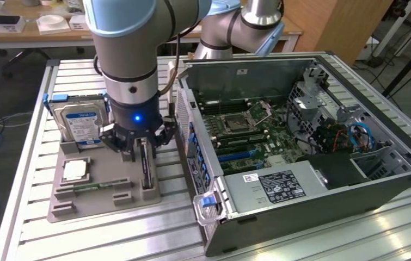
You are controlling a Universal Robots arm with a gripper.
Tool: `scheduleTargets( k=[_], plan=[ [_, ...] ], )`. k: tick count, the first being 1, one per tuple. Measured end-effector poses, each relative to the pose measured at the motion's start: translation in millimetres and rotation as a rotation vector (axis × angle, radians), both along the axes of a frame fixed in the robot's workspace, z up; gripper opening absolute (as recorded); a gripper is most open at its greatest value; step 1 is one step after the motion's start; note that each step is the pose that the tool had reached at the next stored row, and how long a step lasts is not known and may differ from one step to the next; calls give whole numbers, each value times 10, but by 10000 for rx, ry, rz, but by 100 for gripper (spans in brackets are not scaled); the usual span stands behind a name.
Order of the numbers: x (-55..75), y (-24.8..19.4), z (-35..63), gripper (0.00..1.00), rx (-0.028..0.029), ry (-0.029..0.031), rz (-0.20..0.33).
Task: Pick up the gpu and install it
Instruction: 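Pick up the gpu and move the gpu toward the slot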
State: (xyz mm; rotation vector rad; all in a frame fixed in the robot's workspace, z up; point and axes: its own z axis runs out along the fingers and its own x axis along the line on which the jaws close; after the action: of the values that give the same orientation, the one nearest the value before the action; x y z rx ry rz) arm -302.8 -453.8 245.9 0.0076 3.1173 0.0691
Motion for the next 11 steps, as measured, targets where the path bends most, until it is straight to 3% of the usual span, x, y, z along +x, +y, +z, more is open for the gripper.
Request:
scheduleTargets(
  k=[11],
  plan=[
    [2,-1,-81,47,-2,2,1]
  ],
)
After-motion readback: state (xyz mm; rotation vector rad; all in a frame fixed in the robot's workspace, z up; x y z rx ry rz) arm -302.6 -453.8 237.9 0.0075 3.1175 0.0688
